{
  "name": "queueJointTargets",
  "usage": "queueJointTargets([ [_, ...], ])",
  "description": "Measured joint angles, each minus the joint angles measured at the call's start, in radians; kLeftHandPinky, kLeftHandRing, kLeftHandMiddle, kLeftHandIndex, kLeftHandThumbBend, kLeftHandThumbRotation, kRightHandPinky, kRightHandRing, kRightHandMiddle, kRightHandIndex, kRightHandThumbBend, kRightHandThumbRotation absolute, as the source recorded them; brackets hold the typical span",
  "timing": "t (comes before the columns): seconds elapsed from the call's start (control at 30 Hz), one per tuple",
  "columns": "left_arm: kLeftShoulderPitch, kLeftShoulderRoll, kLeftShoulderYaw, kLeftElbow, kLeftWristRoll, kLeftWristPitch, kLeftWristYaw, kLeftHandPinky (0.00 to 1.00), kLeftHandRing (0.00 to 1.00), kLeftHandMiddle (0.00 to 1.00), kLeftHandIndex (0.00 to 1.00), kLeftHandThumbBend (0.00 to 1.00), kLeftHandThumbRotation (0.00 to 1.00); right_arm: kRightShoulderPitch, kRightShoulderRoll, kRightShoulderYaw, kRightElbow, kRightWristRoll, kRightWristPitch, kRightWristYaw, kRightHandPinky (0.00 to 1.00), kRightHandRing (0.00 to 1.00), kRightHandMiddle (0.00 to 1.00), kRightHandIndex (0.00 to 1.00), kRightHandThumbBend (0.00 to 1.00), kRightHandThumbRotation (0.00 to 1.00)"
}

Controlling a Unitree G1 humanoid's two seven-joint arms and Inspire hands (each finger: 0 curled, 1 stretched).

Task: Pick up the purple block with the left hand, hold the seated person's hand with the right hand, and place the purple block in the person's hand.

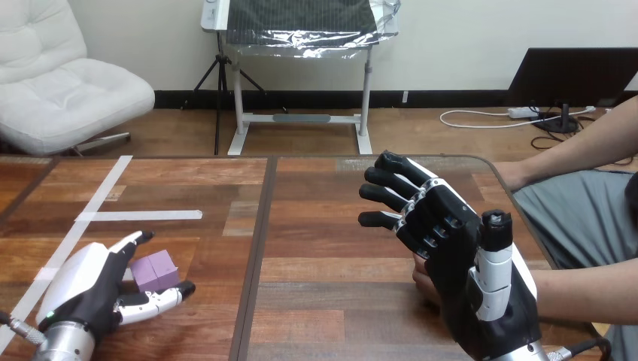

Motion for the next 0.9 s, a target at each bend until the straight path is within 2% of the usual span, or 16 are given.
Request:
queueJointTargets([
  [0.53,-0.036,0.013,-0.039,0.073,0.016,0.020,-0.007,0.86,0.87,0.89,0.87,0.78,0.34,0.000,0.001,-0.001,0.000,0.002,0.000,0.004,0.70,0.81,0.82,0.83,0.87,1.00],
  [0.7,-0.052,0.013,-0.047,0.090,0.019,0.037,-0.006,0.76,0.85,0.88,0.86,0.78,0.29,0.000,0.001,-0.001,0.000,0.002,0.000,0.006,0.70,0.82,0.82,0.83,0.87,1.00],
  [0.9,-0.085,0.016,-0.049,0.107,0.017,0.052,-0.006,0.68,0.82,0.85,0.84,0.79,0.22,0.000,0.001,-0.001,-0.002,0.002,0.000,0.006,0.71,0.82,0.83,0.83,0.87,1.00],
])
